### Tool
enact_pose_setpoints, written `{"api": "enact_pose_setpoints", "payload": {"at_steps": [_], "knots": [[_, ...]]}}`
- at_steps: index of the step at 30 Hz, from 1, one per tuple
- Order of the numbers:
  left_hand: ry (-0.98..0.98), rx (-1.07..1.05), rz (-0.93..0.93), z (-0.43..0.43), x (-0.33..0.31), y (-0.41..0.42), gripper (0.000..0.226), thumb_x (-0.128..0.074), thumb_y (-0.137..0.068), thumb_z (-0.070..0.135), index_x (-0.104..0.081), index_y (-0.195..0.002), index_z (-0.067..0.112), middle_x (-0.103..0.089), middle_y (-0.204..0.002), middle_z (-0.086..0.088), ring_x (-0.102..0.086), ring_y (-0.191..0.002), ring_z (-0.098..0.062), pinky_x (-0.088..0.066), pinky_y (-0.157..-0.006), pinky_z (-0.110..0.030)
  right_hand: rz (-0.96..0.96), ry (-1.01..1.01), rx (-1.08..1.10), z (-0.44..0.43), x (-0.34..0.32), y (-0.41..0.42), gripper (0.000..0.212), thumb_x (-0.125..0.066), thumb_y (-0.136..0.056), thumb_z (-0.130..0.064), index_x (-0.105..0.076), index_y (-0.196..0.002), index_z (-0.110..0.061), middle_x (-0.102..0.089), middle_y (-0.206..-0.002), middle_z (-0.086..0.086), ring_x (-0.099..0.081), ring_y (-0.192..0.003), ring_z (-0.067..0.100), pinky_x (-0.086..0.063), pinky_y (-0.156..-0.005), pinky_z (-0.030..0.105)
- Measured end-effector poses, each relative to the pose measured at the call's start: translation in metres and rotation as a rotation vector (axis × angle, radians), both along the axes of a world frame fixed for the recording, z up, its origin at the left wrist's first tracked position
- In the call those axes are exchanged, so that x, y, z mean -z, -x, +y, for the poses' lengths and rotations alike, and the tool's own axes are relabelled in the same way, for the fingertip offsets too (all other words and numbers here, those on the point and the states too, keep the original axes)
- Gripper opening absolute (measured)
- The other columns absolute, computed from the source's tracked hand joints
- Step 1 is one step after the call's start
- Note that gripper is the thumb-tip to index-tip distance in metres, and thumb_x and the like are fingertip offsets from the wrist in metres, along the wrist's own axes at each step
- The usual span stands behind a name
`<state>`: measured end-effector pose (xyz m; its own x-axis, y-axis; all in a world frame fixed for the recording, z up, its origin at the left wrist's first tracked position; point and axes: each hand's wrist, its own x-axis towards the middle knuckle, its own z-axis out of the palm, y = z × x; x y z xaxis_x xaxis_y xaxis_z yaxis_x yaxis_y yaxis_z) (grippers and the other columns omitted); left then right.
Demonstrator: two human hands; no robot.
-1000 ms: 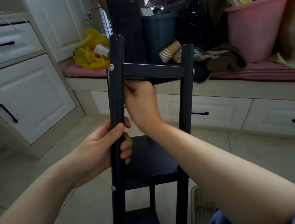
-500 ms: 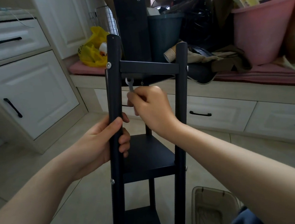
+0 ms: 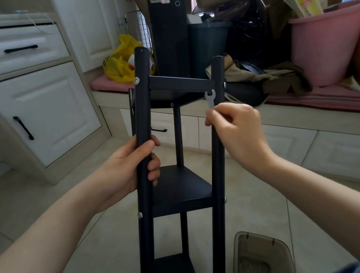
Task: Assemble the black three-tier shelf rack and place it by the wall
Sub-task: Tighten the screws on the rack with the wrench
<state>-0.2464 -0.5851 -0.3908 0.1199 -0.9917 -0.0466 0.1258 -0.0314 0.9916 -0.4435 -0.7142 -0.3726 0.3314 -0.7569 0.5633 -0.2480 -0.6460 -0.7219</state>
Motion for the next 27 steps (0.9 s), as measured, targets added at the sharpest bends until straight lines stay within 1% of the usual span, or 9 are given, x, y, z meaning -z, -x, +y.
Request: {"api": "enact_pose_setpoints", "payload": {"at_steps": [2, 5, 8, 10, 13, 16, 22, 25, 27], "knots": [[0.003, 0.008, 0.001, -0.001, 0.000, -0.002, 0.016, -0.063, -0.095, 0.036, -0.061, -0.102, 0.022, -0.045, -0.068, -0.001, -0.049, -0.058, -0.016, -0.053, -0.060, -0.031, -0.034, -0.094, 0.035, -0.005, -0.001, 0.003, 0.026, -0.060, -0.095, -0.022, -0.073, -0.073, -0.020, -0.059, -0.077, -0.010, -0.055, -0.076, 0.004, -0.039, -0.068, 0.021], [0.010, 0.018, -0.019, -0.003, 0.003, -0.005, 0.018, -0.068, -0.085, 0.021, -0.063, -0.101, 0.025, -0.044, -0.067, 0.000, -0.049, -0.058, -0.015, -0.053, -0.061, -0.032, -0.089, -0.254, 0.001, -0.007, -0.004, 0.004, 0.025, -0.062, -0.094, -0.024, -0.075, -0.073, -0.025, -0.054, -0.094, -0.013, -0.048, -0.102, 0.001, -0.032, -0.079, 0.013], [0.019, 0.026, -0.031, -0.003, 0.004, -0.006, 0.025, -0.066, -0.083, 0.014, -0.063, -0.104, 0.027, -0.043, -0.066, 0.000, -0.048, -0.057, -0.015, -0.053, -0.062, -0.032, -0.140, -0.367, -0.081, -0.009, -0.006, 0.001, 0.028, -0.060, -0.095, -0.022, -0.076, -0.073, -0.024, -0.066, -0.092, -0.019, -0.054, -0.102, -0.005, -0.039, -0.086, 0.020], [0.022, 0.024, -0.017, -0.003, 0.005, -0.007, 0.027, -0.065, -0.083, 0.013, -0.062, -0.104, 0.029, -0.042, -0.066, 0.000, -0.047, -0.057, -0.015, -0.053, -0.062, -0.031, -0.173, -0.480, -0.154, -0.011, -0.006, 0.000, 0.028, -0.057, -0.097, -0.020, -0.076, -0.075, -0.021, -0.072, -0.101, -0.006, -0.061, -0.108, 0.008, -0.045, -0.096, 0.034], [0.019, 0.012, -0.004, -0.002, 0.006, -0.008, 0.027, -0.064, -0.082, 0.012, -0.062, -0.104, 0.029, -0.041, -0.066, -0.001, -0.046, -0.056, -0.015, -0.053, -0.061, -0.032, -0.222, -0.602, -0.240, -0.010, -0.008, 0.000, 0.029, -0.058, -0.097, -0.018, -0.077, -0.075, -0.018, -0.075, -0.100, 0.008, -0.069, -0.102, 0.024, -0.052, -0.094, 0.044], [0.034, 0.001, -0.023, -0.003, 0.007, -0.012, 0.026, -0.063, -0.084, 0.012, -0.062, -0.104, 0.029, -0.041, -0.066, -0.001, -0.047, -0.057, -0.016, -0.053, -0.061, -0.031, -0.252, -0.596, -0.229, -0.009, -0.007, -0.001, 0.030, -0.061, -0.096, -0.019, -0.079, -0.071, -0.018, -0.076, -0.097, 0.007, -0.071, -0.098, 0.023, -0.055, -0.093, 0.046], [0.051, -0.044, -0.138, -0.003, 0.007, -0.034, 0.028, -0.059, -0.096, 0.006, -0.064, -0.113, 0.027, -0.047, -0.069, -0.002, -0.053, -0.064, -0.016, -0.054, -0.066, -0.027, -0.240, -0.513, -0.241, -0.002, -0.007, -0.005, 0.028, -0.062, -0.095, -0.018, -0.079, -0.073, -0.022, -0.077, -0.090, 0.000, -0.072, -0.090, 0.016, -0.058, -0.086, 0.036], [0.062, -0.094, -0.188, -0.003, 0.011, -0.043, 0.034, -0.066, -0.087, 0.017, -0.061, -0.120, 0.024, -0.051, -0.071, -0.001, -0.055, -0.067, -0.016, -0.054, -0.066, -0.025, -0.221, -0.471, -0.242, 0.003, -0.009, -0.010, 0.030, -0.064, -0.094, -0.019, -0.080, -0.070, -0.027, -0.077, -0.091, -0.002, -0.070, -0.096, 0.019, -0.057, -0.093, 0.044], [0.080, -0.127, -0.193, -0.005, 0.014, -0.045, 0.032, -0.064, -0.092, 0.013, -0.060, -0.122, 0.024, -0.052, -0.072, -0.001, -0.055, -0.068, -0.016, -0.054, -0.068, -0.026, -0.222, -0.447, -0.247, 0.006, -0.010, -0.012, 0.030, -0.064, -0.094, -0.019, -0.080, -0.071, -0.028, -0.077, -0.092, -0.003, -0.068, -0.100, 0.015, -0.053, -0.098, 0.048]]}}
